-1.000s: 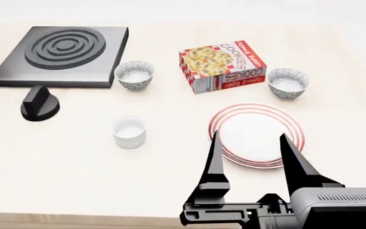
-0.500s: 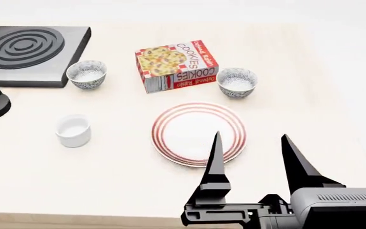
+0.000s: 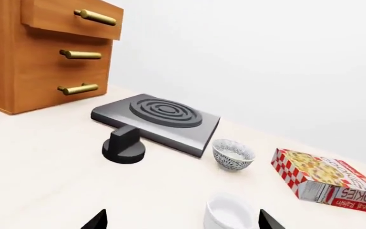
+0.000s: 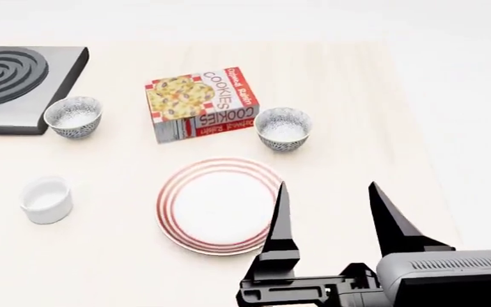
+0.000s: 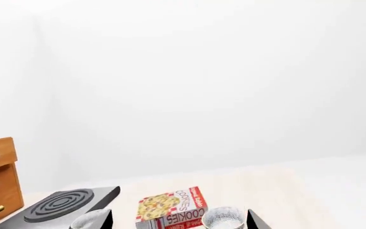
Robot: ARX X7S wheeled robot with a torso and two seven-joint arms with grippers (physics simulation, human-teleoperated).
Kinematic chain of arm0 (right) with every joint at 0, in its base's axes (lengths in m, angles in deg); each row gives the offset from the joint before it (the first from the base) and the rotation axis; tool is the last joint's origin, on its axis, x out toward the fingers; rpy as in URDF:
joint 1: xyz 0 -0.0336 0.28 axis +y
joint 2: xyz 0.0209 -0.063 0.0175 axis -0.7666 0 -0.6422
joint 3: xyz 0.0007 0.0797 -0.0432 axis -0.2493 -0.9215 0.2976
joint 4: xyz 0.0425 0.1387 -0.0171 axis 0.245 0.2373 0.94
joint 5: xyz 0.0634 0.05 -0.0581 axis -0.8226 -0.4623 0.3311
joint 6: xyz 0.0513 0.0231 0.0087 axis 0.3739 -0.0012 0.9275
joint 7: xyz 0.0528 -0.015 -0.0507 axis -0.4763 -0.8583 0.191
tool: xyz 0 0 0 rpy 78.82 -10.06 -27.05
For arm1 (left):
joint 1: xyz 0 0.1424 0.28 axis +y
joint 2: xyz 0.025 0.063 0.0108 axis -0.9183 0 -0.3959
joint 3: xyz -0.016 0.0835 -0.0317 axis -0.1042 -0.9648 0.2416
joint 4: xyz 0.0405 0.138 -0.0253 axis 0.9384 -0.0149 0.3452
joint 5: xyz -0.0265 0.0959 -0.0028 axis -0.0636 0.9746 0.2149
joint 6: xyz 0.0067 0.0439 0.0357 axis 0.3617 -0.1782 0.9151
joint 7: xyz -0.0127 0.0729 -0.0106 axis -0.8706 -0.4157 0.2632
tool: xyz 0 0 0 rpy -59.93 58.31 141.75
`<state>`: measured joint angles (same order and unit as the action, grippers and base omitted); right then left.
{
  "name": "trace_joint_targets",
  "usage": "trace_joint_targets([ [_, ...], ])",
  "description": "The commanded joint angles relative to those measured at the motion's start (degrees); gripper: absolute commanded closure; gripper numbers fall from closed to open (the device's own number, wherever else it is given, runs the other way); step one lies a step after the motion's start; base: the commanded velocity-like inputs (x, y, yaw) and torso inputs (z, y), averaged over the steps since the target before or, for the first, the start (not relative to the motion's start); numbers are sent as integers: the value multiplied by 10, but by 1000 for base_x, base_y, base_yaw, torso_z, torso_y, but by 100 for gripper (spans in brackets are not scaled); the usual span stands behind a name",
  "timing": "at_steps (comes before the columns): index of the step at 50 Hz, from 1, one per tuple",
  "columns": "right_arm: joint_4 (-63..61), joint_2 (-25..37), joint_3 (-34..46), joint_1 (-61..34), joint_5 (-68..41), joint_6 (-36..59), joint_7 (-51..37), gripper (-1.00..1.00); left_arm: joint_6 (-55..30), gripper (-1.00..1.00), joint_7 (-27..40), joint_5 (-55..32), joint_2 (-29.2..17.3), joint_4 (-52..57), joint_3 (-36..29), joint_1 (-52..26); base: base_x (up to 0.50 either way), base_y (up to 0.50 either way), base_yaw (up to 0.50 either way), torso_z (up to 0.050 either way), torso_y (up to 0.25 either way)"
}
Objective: Pick the akita bowl next to the plate and place it on the plate.
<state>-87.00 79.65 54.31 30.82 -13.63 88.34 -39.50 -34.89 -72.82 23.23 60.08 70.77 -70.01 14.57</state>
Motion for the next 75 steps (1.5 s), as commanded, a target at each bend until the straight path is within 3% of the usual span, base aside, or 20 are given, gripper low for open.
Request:
trace_joint_targets([
  [1,2,7,13,-2,2,4,-1,-100,-3,-100,4,-3,-2,3,-1,0,500,0,0,0,0],
  [58,9,22,24,-3,-6,-1,-22,-100,7,-100,12,-12,-11,-3,-11,3,500,0,0,0,0],
  [75,96,36,6,-150,-48,156,-85,-100,8,-100,15,-15,-13,-8,-14,1,27,0,0,0,0],
])
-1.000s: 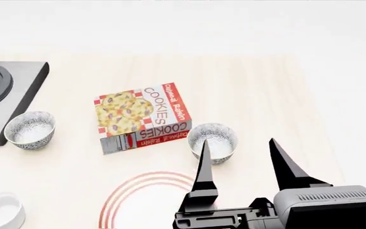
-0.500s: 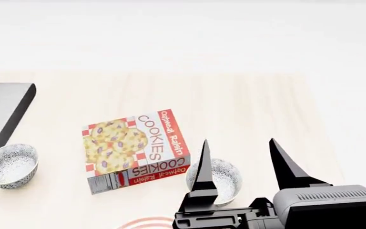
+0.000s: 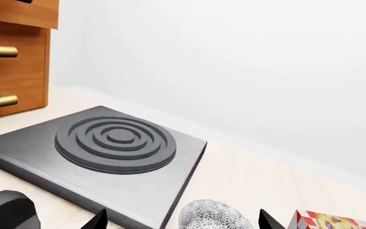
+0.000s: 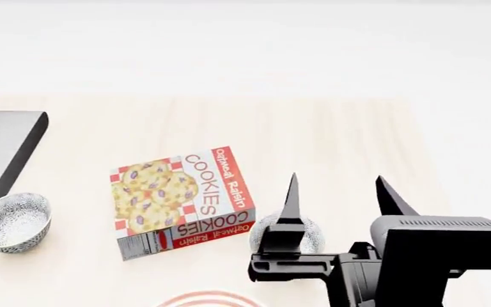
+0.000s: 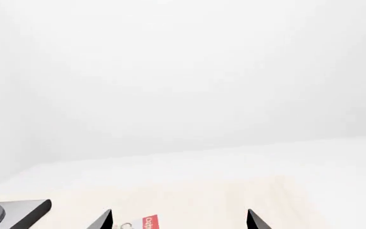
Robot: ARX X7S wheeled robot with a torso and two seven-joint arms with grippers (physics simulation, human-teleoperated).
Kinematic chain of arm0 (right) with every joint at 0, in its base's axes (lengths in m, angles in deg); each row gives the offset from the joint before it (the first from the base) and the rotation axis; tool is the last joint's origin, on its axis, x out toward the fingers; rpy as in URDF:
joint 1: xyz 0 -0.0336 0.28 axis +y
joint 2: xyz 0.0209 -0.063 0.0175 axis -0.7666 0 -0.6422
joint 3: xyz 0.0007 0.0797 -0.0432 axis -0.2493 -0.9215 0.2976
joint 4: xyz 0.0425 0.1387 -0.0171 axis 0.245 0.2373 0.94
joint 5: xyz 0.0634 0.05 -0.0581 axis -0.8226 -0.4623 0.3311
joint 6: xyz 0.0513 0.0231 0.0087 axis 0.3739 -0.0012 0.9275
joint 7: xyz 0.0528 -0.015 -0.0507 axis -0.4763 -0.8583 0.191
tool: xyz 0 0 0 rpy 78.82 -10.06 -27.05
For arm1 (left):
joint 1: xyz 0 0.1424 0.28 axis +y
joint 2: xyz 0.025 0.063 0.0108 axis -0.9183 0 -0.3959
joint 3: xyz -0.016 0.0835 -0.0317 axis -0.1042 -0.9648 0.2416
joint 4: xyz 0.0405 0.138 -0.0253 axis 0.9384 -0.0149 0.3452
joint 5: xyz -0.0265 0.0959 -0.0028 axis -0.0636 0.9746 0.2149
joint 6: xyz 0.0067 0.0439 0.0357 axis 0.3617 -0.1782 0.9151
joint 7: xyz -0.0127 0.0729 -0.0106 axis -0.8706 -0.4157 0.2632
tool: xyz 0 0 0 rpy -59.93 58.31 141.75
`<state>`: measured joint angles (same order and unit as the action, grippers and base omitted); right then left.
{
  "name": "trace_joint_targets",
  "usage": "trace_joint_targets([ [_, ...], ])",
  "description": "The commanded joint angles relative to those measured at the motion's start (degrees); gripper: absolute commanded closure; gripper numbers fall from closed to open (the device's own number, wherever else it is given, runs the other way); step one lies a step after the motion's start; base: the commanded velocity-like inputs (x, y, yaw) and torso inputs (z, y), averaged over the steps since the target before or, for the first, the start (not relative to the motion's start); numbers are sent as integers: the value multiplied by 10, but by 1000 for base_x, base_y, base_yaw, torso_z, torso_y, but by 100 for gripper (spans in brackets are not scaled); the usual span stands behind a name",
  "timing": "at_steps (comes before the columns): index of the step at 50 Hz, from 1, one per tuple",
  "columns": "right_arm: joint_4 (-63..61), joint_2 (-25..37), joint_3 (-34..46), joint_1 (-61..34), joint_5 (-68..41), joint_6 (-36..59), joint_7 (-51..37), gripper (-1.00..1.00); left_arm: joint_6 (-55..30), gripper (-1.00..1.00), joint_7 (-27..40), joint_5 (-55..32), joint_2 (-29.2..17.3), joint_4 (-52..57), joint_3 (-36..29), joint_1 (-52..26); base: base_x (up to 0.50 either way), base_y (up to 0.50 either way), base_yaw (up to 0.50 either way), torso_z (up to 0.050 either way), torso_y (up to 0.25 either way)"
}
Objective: Pick the akita bowl next to the plate and place it on the plate.
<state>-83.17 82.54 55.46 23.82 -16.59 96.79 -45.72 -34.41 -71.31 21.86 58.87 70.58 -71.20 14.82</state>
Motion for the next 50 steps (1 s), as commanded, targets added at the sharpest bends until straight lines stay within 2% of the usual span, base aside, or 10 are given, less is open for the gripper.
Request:
trace_joint_targets([
  [1,64,9,-1,-87,-14,76,-27,-100,3,-100,1,-2,-2,-5,-2,-1,0,0,0,0,0],
  [6,97,13,23,-139,2,114,-42,-100,1,-100,3,-4,-3,-2,-2,1,0,0,0,0,0],
  [27,298,-9,42,-271,-7,139,0,-100,9,-100,3,-5,-5,-14,-6,-2,0,0,0,0,0],
  [33,367,-15,67,-311,-4,174,8,-100,4,-100,8,-8,-7,-6,-6,-1,0,0,0,0,0],
  [34,382,-16,77,-315,14,156,4,-100,6,-100,7,-7,-7,-7,-6,-1,0,0,0,0,0],
  [35,405,-15,84,-329,7,183,11,-100,6,-100,8,-7,-7,-7,-7,-1,0,0,0,0,0],
  [37,438,-27,60,-338,0,191,-2,-100,5,-100,9,-8,-8,-6,-7,0,0,0,0,0,0],
  [38,454,-21,79,-347,6,194,11,-100,3,-100,10,-9,-8,-3,-6,0,0,0,0,0,0],
  [50,563,-36,76,-404,-6,224,29,-100,10,-100,9,-8,-8,-11,-8,0,0,0,0,0,0],
])
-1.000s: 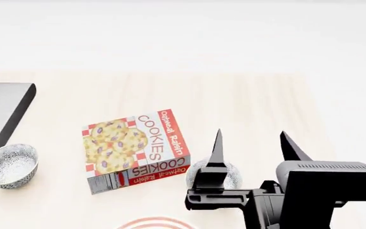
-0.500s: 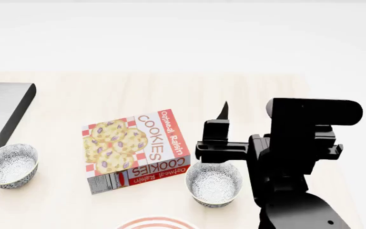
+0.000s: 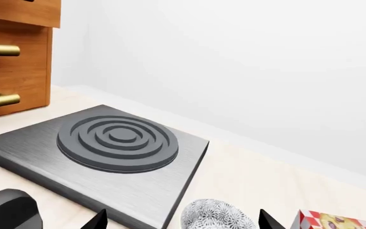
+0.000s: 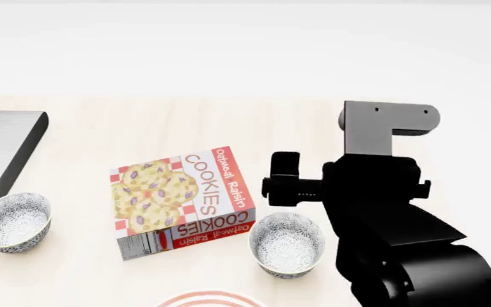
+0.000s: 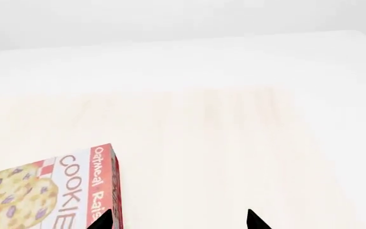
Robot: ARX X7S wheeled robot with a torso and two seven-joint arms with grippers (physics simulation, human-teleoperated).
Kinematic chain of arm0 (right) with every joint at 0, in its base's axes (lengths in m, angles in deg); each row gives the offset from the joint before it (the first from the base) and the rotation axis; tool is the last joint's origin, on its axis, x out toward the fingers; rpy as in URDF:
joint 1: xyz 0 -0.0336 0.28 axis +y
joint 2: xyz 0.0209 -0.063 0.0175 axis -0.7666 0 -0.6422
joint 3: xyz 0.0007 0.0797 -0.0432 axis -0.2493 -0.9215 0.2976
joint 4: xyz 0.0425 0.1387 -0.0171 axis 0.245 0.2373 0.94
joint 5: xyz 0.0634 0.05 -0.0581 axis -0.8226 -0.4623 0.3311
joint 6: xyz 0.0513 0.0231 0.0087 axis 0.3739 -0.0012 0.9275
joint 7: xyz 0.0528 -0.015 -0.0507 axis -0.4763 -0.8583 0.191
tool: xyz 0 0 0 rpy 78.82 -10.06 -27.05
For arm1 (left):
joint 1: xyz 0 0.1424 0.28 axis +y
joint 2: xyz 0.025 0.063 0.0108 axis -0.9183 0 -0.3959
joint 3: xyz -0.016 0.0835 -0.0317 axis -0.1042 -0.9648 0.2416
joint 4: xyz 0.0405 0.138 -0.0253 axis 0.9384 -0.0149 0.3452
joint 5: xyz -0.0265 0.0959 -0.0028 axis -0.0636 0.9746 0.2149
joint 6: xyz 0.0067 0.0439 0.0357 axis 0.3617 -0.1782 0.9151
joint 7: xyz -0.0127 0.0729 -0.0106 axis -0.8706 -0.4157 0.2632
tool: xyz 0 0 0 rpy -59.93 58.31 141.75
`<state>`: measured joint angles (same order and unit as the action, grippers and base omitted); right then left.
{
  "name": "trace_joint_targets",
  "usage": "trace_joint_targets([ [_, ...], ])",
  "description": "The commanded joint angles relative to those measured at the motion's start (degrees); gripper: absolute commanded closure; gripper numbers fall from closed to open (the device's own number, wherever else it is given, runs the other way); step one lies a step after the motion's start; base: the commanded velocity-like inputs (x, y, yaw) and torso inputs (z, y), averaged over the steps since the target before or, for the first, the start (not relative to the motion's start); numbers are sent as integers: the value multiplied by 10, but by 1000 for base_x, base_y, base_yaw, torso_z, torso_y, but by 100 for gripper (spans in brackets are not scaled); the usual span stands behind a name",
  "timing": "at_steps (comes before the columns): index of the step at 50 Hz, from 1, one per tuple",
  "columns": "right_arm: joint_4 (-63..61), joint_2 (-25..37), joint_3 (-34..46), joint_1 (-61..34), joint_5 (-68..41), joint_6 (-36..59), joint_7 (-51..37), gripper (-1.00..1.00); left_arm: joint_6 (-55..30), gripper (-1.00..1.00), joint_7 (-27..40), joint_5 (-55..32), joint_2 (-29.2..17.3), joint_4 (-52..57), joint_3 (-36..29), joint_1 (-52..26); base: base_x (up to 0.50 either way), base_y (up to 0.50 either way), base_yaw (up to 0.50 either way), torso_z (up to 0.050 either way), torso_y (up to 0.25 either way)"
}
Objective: Pick the akita bowl next to the plate and place it on the plate.
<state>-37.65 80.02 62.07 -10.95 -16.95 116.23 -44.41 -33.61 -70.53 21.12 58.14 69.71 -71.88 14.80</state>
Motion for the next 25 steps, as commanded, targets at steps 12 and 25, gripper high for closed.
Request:
trace_joint_targets([
  [12,221,-21,37,-93,9,18,54,-100,7,-100,3,0,-3,0,-5,2,0,0,0,0,0],
  [25,322,-35,35,-116,15,-2,61,-100,6,-100,8,-1,-5,-3,-4,0,0,0,0,0,0],
])
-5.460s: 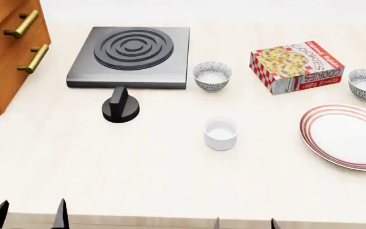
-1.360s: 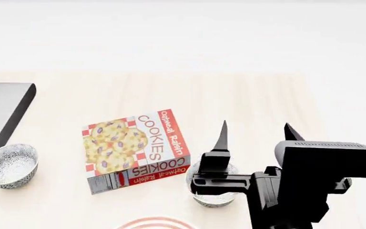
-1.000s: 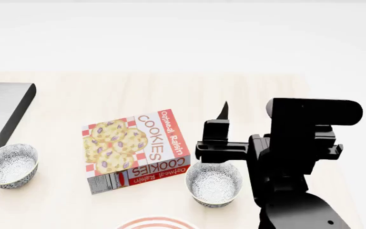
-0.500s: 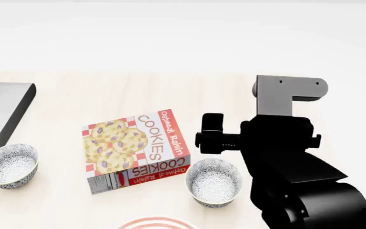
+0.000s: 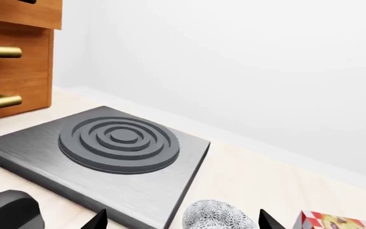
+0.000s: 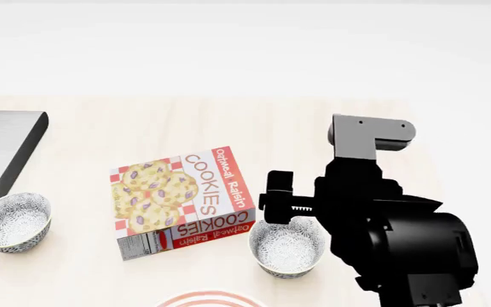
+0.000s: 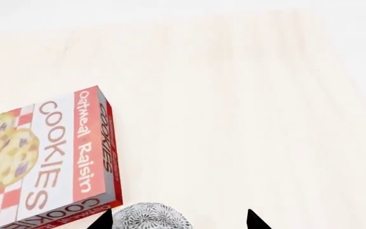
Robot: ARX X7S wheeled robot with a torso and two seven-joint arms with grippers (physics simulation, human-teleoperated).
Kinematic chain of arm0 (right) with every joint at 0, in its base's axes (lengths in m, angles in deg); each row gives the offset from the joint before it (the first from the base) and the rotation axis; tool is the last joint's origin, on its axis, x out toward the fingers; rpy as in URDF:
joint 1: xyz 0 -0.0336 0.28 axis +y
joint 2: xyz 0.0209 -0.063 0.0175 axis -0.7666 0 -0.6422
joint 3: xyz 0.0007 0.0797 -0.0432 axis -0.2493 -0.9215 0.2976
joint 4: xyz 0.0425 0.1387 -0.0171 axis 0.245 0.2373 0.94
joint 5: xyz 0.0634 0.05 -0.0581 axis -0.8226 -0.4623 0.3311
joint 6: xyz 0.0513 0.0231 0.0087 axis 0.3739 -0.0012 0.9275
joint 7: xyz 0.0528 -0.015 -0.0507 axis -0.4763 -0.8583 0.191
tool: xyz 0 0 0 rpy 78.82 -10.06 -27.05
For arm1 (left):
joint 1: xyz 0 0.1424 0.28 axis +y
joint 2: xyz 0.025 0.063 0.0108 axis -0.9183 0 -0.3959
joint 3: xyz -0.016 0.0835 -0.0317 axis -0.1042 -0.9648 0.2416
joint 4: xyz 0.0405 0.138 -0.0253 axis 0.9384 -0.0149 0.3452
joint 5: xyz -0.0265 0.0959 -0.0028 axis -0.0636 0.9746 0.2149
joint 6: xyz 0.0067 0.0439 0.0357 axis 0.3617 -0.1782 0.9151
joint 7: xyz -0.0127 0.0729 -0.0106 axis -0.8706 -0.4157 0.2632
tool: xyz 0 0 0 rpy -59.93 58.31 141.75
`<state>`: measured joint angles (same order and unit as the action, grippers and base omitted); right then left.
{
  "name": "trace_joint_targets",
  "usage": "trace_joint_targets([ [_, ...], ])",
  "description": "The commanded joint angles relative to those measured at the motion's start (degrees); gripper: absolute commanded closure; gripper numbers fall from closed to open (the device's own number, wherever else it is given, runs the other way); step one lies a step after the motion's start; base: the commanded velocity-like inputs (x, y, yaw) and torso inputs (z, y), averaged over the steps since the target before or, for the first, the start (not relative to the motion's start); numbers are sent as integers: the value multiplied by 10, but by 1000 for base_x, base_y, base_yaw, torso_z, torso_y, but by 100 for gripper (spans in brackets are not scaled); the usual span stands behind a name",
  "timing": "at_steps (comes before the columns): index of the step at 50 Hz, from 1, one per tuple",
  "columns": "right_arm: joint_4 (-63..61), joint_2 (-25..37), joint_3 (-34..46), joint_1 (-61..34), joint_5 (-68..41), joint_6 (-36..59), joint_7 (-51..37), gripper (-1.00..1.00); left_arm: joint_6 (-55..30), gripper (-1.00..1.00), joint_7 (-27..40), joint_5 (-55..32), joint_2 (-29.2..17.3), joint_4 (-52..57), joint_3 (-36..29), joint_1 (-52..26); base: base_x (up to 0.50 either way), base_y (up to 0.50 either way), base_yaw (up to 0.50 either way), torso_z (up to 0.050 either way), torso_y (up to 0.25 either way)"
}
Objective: Pick the akita bowl next to the plate and place it on the plate.
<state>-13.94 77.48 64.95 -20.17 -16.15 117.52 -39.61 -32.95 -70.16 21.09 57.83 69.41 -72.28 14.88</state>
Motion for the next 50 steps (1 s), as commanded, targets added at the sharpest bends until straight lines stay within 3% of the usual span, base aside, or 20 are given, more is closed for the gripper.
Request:
trace_joint_targets([
  [1,92,-10,8,-25,9,-15,14,-100,-1,-100,4,-2,-2,2,0,0,0,0,0,0,0],
  [26,250,-29,33,-57,33,-81,60,-100,5,-100,7,-1,-4,-6,-5,-1,0,0,0,0,0],
  [50,304,-35,34,-53,34,-116,73,-100,5,-100,11,-3,-8,-4,-10,0,0,0,0,0,0],
])
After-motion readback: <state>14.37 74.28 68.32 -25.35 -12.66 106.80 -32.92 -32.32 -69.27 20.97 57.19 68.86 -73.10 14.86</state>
